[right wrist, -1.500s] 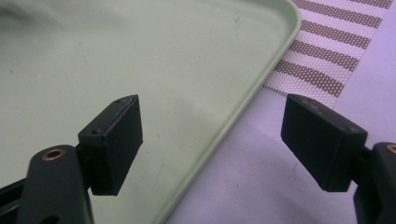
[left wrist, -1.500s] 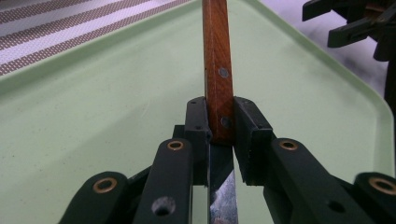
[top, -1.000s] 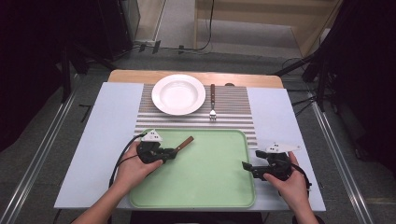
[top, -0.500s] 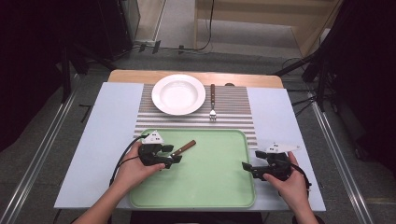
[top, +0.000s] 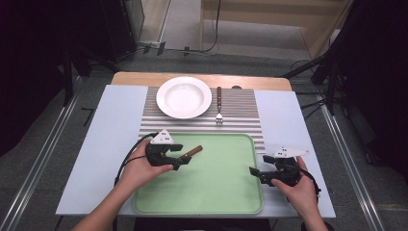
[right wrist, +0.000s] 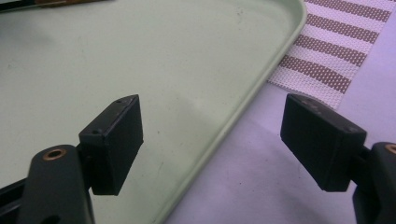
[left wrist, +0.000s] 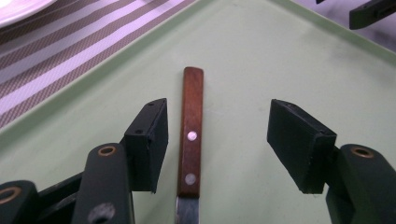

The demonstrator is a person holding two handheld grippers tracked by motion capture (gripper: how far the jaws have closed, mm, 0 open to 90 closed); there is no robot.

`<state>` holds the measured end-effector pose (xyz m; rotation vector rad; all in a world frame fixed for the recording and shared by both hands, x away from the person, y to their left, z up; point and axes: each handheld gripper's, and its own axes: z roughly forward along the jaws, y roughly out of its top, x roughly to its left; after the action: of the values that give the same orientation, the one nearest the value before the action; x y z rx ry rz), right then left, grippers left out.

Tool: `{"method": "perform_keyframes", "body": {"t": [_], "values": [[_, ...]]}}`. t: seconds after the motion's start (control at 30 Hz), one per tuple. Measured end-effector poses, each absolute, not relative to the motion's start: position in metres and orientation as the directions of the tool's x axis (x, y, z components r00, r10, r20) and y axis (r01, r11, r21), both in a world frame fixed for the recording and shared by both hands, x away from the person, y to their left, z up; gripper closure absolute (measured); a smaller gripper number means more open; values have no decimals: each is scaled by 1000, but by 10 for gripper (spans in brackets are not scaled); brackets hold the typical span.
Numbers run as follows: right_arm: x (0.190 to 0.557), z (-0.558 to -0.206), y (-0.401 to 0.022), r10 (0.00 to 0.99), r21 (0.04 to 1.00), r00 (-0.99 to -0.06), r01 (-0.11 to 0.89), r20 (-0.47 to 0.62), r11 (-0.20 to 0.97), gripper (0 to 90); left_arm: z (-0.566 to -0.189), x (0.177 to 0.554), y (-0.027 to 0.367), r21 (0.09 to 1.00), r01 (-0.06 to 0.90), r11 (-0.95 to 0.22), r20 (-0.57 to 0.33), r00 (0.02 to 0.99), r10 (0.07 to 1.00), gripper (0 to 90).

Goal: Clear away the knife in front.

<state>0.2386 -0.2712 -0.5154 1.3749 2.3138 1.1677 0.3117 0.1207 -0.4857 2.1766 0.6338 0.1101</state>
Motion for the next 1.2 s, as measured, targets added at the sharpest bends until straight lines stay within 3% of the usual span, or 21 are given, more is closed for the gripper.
{"method": "perform_keyframes", "body": {"t": [0.9, 1.0, 1.03, 1.07, 1.1, 1.2], "values": [[238, -515, -272, 816, 719, -540, 648, 204, 250, 203, -509, 305, 85, 692, 405, -597, -203, 903, 378, 398], [238, -515, -272, 817, 719, -540, 649, 204, 249, 203, -511, 306, 86, 699, 390, -599, -191, 909, 370, 459], [238, -515, -273, 817, 719, -540, 648, 203, 250, 203, -512, 306, 87, 704, 388, -595, -187, 909, 372, 559], [238, -515, -273, 817, 719, -540, 648, 203, 250, 203, -512, 307, 88, 702, 381, -602, -177, 912, 371, 559], [238, -515, -272, 816, 719, -540, 648, 204, 249, 203, -512, 307, 89, 706, 355, -613, -142, 919, 369, 686], [238, -515, -272, 816, 719, -541, 648, 204, 250, 203, -512, 308, 89, 699, 360, -617, -138, 915, 378, 843]]}}
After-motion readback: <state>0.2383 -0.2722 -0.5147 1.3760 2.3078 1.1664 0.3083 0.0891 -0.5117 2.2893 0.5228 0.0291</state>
